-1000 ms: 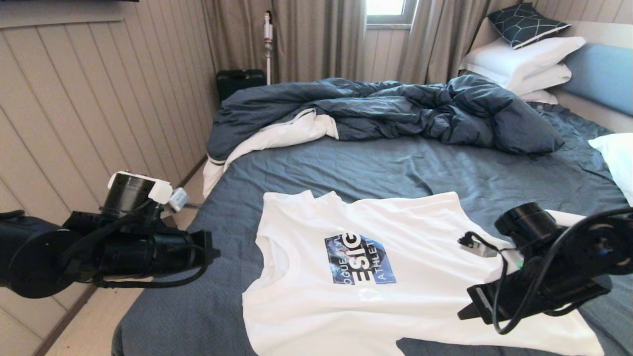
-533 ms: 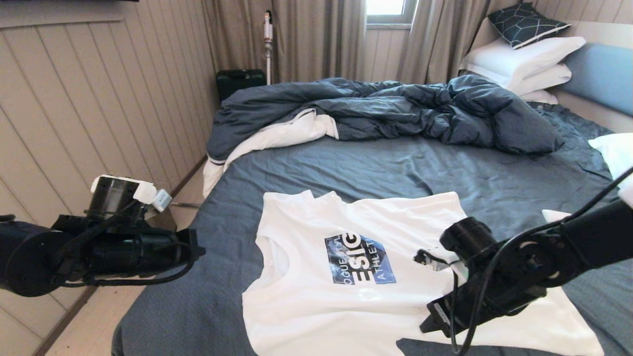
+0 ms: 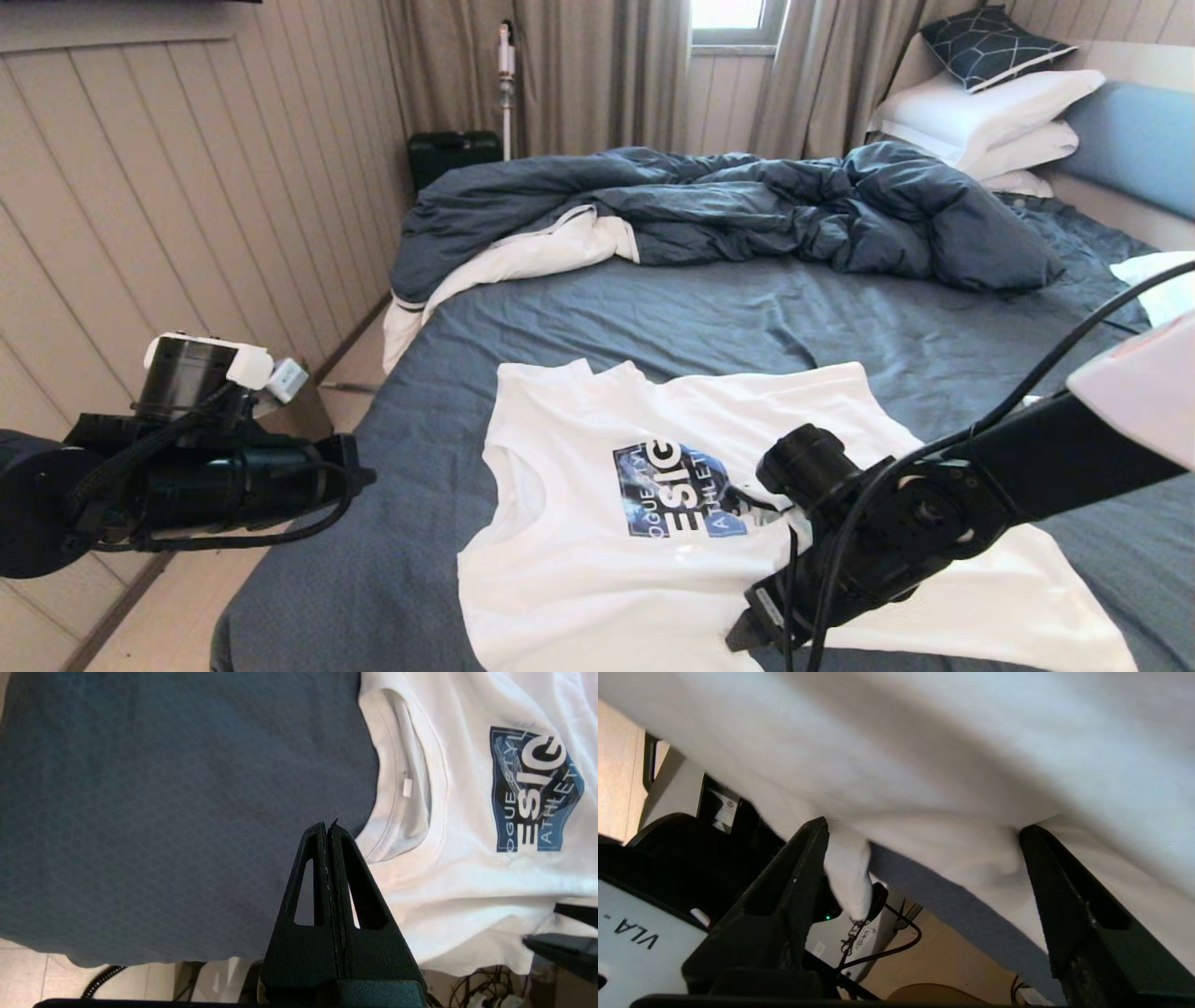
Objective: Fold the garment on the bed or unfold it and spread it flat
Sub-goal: Unford the white T-shirt
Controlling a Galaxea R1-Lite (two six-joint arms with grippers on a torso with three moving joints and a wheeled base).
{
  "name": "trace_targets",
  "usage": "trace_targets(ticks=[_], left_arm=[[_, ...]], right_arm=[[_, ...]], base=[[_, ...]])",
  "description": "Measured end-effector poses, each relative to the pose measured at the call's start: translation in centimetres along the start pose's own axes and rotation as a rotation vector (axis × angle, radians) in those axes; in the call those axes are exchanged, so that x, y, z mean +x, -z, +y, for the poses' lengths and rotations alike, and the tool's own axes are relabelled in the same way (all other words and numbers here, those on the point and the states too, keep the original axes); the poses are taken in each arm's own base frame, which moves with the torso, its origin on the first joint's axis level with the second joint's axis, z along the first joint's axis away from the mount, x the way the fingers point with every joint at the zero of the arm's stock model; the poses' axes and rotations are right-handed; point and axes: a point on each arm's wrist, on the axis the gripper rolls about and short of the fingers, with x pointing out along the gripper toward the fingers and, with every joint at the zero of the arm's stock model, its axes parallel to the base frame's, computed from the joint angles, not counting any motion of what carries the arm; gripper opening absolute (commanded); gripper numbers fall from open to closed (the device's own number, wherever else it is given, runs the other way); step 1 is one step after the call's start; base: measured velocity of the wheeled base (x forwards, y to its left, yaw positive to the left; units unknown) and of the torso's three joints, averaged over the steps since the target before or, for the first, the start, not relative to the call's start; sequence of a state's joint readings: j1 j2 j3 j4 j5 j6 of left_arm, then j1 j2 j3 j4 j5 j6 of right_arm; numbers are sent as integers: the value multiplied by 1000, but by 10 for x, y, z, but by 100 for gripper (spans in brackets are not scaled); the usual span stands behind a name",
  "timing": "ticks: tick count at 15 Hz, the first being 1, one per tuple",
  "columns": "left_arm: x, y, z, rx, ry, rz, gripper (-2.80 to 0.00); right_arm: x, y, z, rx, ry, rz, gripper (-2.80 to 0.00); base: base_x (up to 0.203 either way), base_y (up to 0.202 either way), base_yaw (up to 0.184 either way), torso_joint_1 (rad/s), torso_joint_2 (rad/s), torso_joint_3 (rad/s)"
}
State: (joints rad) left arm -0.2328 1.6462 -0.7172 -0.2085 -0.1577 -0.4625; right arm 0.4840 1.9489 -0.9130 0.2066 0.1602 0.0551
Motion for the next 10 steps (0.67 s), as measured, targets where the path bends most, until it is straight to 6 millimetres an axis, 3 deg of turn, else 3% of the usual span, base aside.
trace_targets(ticks=[5, 10], left_arm=[[0, 1, 1, -1, 0, 4, -280], [0, 1, 1, -1, 0, 4, -280]], right_arm=[[-13, 18, 8, -19, -11, 4, 0], [-11, 28, 34, -71, -42, 34, 0]], base=[[0, 0, 0, 0, 0, 0], [0, 0, 0, 0, 0, 0]])
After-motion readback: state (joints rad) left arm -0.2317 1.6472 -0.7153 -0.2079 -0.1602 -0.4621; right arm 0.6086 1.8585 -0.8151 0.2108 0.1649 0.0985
